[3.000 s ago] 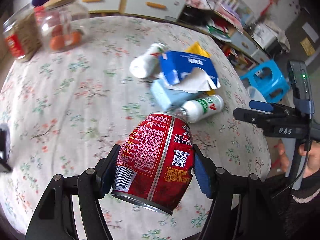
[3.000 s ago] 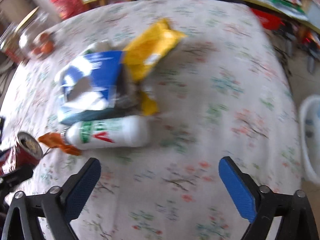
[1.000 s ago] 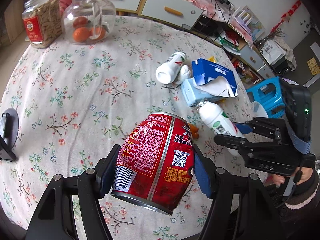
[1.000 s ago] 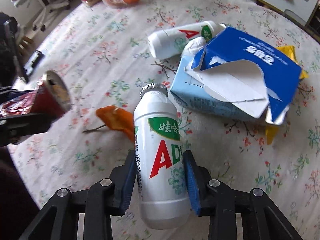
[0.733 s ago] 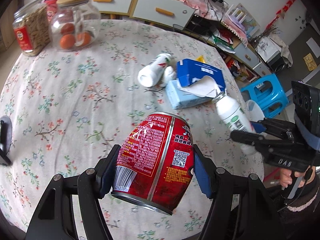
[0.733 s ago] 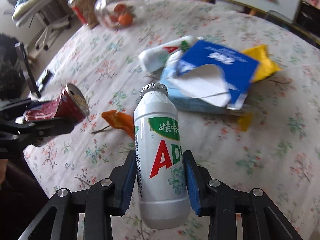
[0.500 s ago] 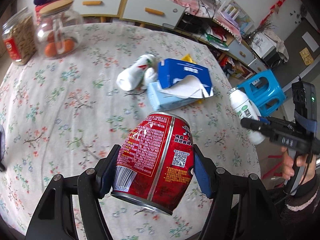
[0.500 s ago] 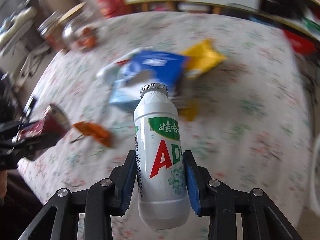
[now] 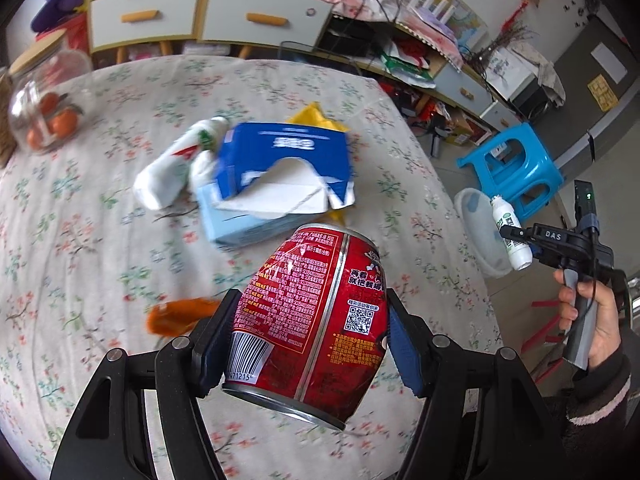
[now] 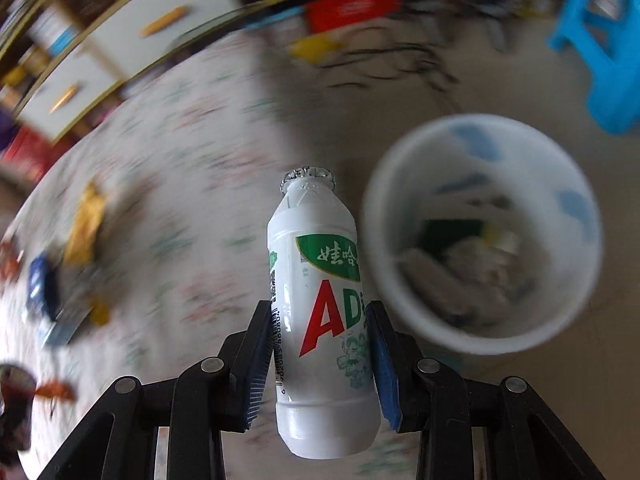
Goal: Collect trash
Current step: 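Carry the AD bottle in the right gripper over the wastebasket and release it, then carry the red can in the left gripper over the wastebasket and release it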
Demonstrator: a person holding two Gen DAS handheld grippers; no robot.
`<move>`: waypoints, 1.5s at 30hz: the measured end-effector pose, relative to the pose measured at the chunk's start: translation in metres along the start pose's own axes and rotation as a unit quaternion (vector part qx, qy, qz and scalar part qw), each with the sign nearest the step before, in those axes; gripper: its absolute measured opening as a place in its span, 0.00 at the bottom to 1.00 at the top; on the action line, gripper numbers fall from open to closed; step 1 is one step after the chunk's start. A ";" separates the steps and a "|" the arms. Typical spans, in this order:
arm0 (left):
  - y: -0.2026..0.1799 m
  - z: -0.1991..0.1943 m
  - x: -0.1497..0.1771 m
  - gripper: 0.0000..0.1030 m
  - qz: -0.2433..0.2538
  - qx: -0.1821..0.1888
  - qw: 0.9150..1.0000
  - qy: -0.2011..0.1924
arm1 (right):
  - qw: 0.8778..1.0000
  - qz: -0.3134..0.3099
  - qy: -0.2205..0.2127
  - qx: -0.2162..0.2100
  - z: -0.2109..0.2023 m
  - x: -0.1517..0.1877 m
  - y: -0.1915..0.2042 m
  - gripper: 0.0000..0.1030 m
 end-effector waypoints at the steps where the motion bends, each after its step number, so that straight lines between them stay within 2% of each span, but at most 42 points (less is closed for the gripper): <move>1: -0.006 0.003 -0.002 0.69 0.004 -0.002 1.000 0.001 | 1.000 0.014 -0.001 0.003 0.000 -0.003 -0.012 0.40; 7: -0.042 0.022 -0.019 0.69 0.035 -0.023 0.999 0.018 | 0.998 0.068 -0.003 0.002 0.000 -0.009 -0.064 0.40; 10: -0.066 0.032 -0.030 0.69 0.049 -0.019 0.998 0.026 | 0.996 0.084 -0.014 -0.004 -0.003 -0.013 -0.080 0.42; 13: -0.099 0.045 -0.044 0.69 0.073 -0.011 0.997 0.031 | 0.995 0.104 -0.004 -0.006 -0.005 -0.010 -0.092 0.57; 16: -0.133 0.059 -0.057 0.69 0.098 -0.005 0.995 0.033 | 0.994 0.107 -0.002 -0.010 -0.013 -0.005 -0.101 0.58; 20: -0.175 0.084 -0.072 0.69 0.127 0.012 0.991 0.045 | 0.995 0.100 -0.013 0.011 -0.027 0.005 -0.113 0.65; 28: -0.245 0.133 -0.089 0.69 0.174 0.021 0.982 0.064 | 0.993 0.089 -0.032 0.067 -0.048 0.027 -0.145 0.69; 35: -0.279 0.158 -0.100 0.69 0.198 0.024 0.978 0.064 | 0.992 0.100 -0.035 0.072 -0.052 0.033 -0.167 0.69; 41: -0.293 0.163 -0.107 0.70 0.213 0.037 0.974 0.063 | 0.990 0.109 -0.037 0.078 -0.055 0.034 -0.176 0.70; 43: -0.297 0.160 -0.107 0.75 0.216 0.021 0.975 0.053 | 0.990 0.109 -0.038 0.076 -0.056 0.034 -0.176 0.72; 45: -0.297 0.153 -0.107 0.85 0.220 0.001 0.975 0.035 | 0.991 0.108 -0.039 0.074 -0.057 0.034 -0.175 0.72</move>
Point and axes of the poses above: each gripper's, at about its wrist camera, not at the fingertips, and z roughly the way its jaws point, y to its left, x to its underside, the point moved 2 cm from there along z, roughly the way its jaws point, and after that the axes turned 15 degrees about y, right-handed, at the moved point
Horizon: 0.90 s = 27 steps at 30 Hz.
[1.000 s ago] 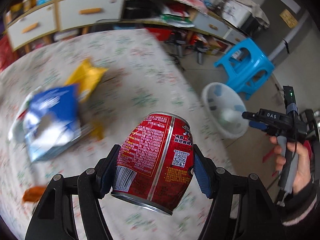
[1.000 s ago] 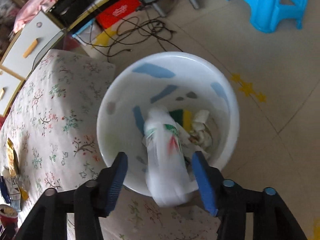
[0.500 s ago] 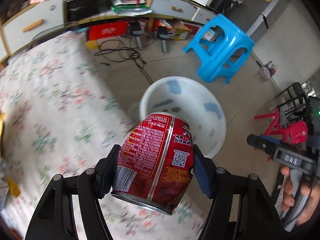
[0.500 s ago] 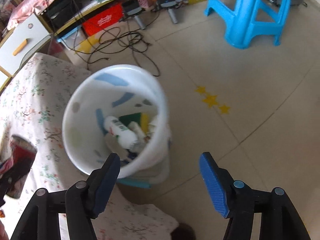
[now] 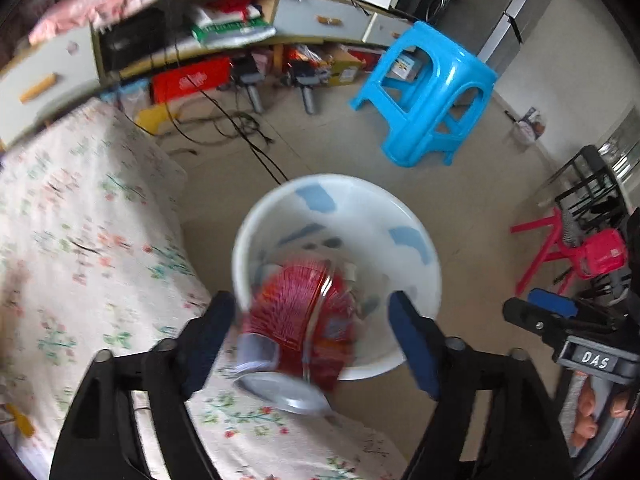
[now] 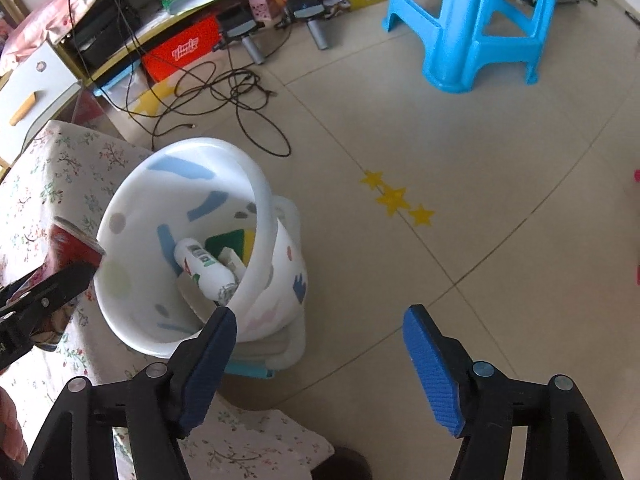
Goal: Collect trash
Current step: 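Carry the red can in the left gripper over the wastebasket and release it, then return the left gripper to the table and grasp the orange peel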
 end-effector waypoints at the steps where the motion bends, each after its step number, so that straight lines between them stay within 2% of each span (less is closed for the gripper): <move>1: 0.001 -0.004 0.002 0.85 0.002 -0.006 1.000 -0.005 | 1.000 -0.001 -0.001 0.000 0.000 0.000 0.001 0.73; 7: 0.018 -0.034 0.017 0.86 -0.008 -0.011 1.000 -0.020 | 1.000 -0.011 -0.006 -0.003 -0.004 0.001 0.010 0.75; 14: 0.054 -0.070 0.057 0.92 -0.029 -0.026 0.999 -0.035 | 0.999 -0.032 -0.015 -0.005 -0.012 0.005 0.030 0.77; 27: 0.135 -0.125 0.142 0.96 -0.083 -0.075 0.993 -0.034 | 0.994 -0.102 -0.024 -0.014 -0.021 0.029 0.105 0.82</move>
Point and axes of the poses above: each gripper's, at about its wrist camera, not at the fingertips, and z roughly the way its jaws point, y to its left, x to its underside, the point moved 2 cm from there along z, roughly the way its jaws point, and after that the axes turned 15 degrees about y, right-handed, at the moved point
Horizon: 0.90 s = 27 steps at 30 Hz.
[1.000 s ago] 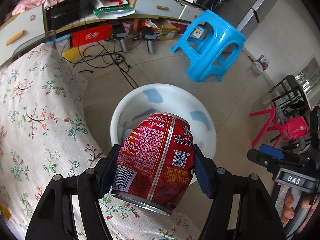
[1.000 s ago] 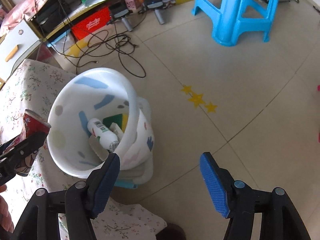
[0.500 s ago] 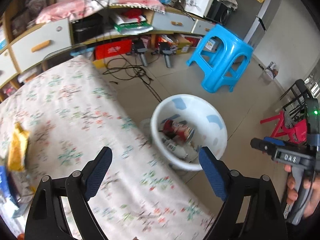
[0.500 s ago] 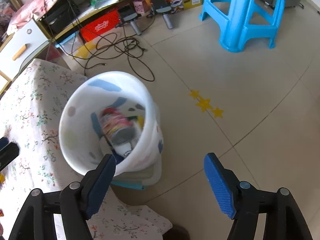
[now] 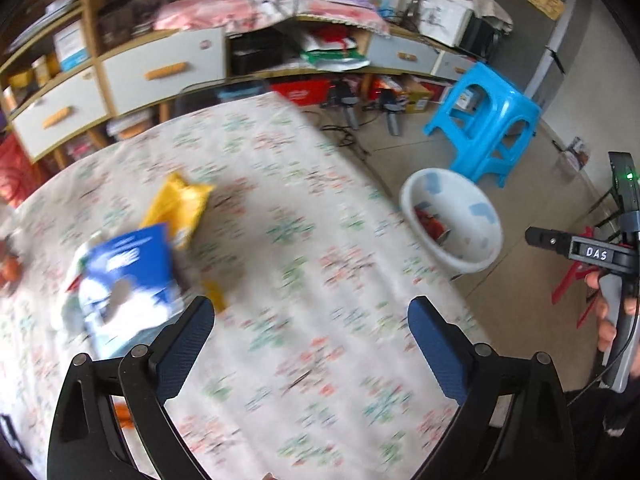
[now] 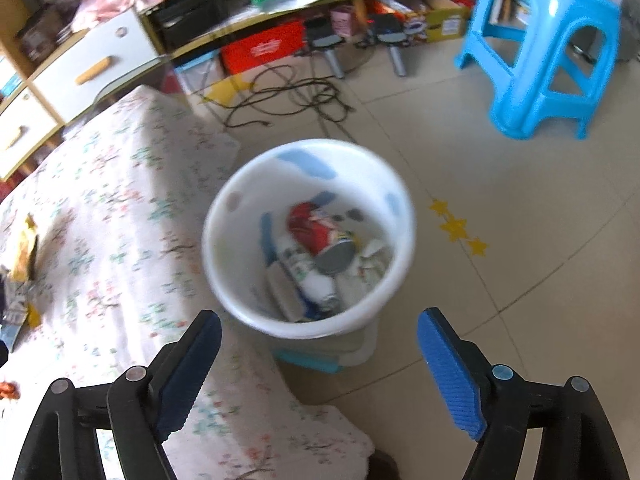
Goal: Collect trash
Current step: 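Return the left gripper to the table and grasp the orange peel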
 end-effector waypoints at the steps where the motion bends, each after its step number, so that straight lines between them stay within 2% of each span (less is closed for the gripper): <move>1: 0.008 -0.002 0.004 0.96 -0.005 -0.005 1.000 0.002 | 1.000 -0.007 0.001 -0.001 0.001 0.001 0.008 0.83; 7: 0.068 -0.010 0.034 0.96 -0.030 -0.036 0.999 0.021 | 0.999 -0.052 0.008 0.006 0.009 0.003 0.053 0.84; 10: 0.099 -0.009 0.045 0.96 -0.064 -0.027 0.997 0.033 | 0.997 -0.069 0.014 0.011 0.015 0.004 0.075 0.84; 14: 0.137 -0.001 0.059 0.96 -0.120 -0.012 0.991 0.066 | 0.996 -0.084 0.024 0.009 0.023 0.004 0.098 0.84; 16: 0.145 0.004 0.065 0.96 -0.128 -0.013 0.988 0.085 | 0.995 -0.091 0.029 0.004 0.027 0.004 0.110 0.84; 19: 0.148 0.012 0.074 0.96 -0.118 -0.027 0.987 0.109 | 0.994 -0.100 0.033 0.001 0.030 0.004 0.126 0.84; 24: 0.148 0.031 0.084 0.96 -0.063 -0.029 0.985 0.155 | 0.992 -0.120 0.037 0.000 0.035 0.004 0.153 0.84; 27: 0.149 0.039 0.088 0.95 -0.035 -0.054 0.984 0.169 | 0.991 -0.130 0.040 0.002 0.039 0.006 0.165 0.84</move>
Point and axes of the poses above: each gripper's, at about its wrist camera, not at the fingertips, and z roughly the way its jaws point, y to its left, x to its underside, the point moved 2 cm from there along z, roughly the way its jaws point, and after that the axes turned 15 degrees about y, right-handed, at the moved point
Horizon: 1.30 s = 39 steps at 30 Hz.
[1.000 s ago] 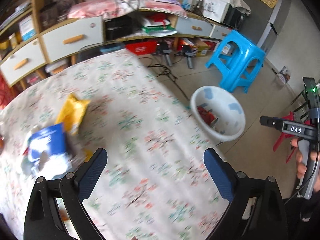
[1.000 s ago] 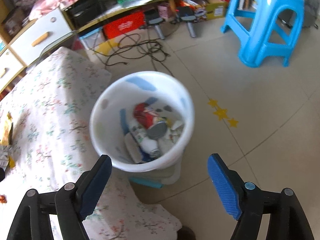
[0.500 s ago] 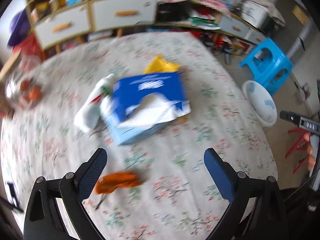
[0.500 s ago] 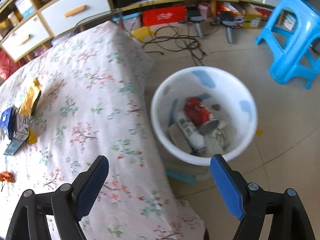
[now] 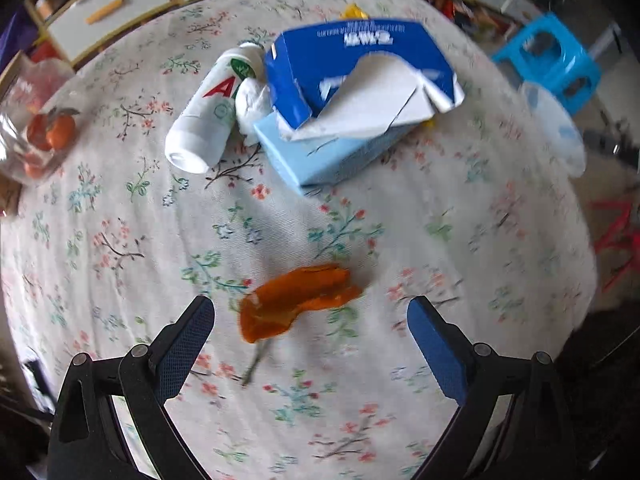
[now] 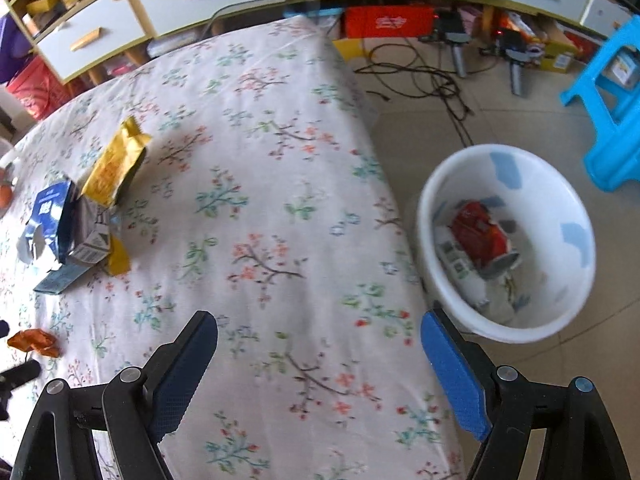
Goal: Collect trash
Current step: 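Return the left gripper to the table and grasp the orange peel, then grasp the blue biscuit box with the right gripper while the left holds the peel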
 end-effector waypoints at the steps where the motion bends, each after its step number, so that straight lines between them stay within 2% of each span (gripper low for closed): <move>1: 0.001 0.002 0.001 0.95 0.006 -0.011 1.000 0.003 | 1.000 -0.003 0.002 0.002 0.002 -0.001 0.004 0.84; 4: 0.005 0.010 0.001 0.91 0.010 -0.021 1.000 0.017 | 1.000 -0.009 0.007 0.006 0.006 -0.001 0.009 0.84; 7: 0.008 0.018 0.001 0.80 0.008 -0.023 0.999 0.028 | 1.000 -0.014 0.010 0.010 0.009 -0.001 0.013 0.84; 10: 0.007 0.021 -0.001 0.73 0.009 -0.034 0.999 0.018 | 1.000 -0.018 0.012 0.013 0.011 -0.001 0.016 0.84; 12: 0.004 0.018 -0.004 0.63 0.011 -0.033 0.999 0.007 | 1.000 -0.021 0.012 0.013 0.011 -0.002 0.019 0.84; 16: 0.001 0.014 -0.012 0.49 0.014 -0.007 1.000 -0.009 | 0.999 -0.034 0.006 0.009 0.011 -0.004 0.030 0.84; 19: 0.001 0.012 -0.013 0.39 0.008 -0.010 1.000 -0.012 | 0.999 -0.047 0.001 0.008 0.011 -0.007 0.043 0.84; 21: 0.004 0.009 -0.012 0.29 0.003 -0.005 1.000 -0.017 | 0.998 -0.059 -0.004 0.006 0.011 -0.010 0.054 0.84; 24: 0.014 0.001 -0.010 0.22 -0.017 0.019 0.999 -0.026 | 0.996 -0.084 -0.016 -0.004 0.008 -0.015 0.076 0.84; 32: 0.043 -0.021 0.006 0.20 -0.071 0.050 0.994 -0.064 | 0.986 -0.158 -0.052 -0.016 0.008 -0.031 0.143 0.85; 39: 0.067 -0.023 0.015 0.20 -0.099 0.070 0.990 -0.071 | 0.973 -0.225 -0.057 0.001 0.029 -0.045 0.193 0.86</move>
Point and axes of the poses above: each gripper's, at about its wrist camera, not at the fingertips, and z roughly the way its jaws point, y to its left, x to its underside, the point moved 2 cm from there along z, roughly the way its jaws point, and after that the axes turned 15 degrees about y, right-handed, at the moved point
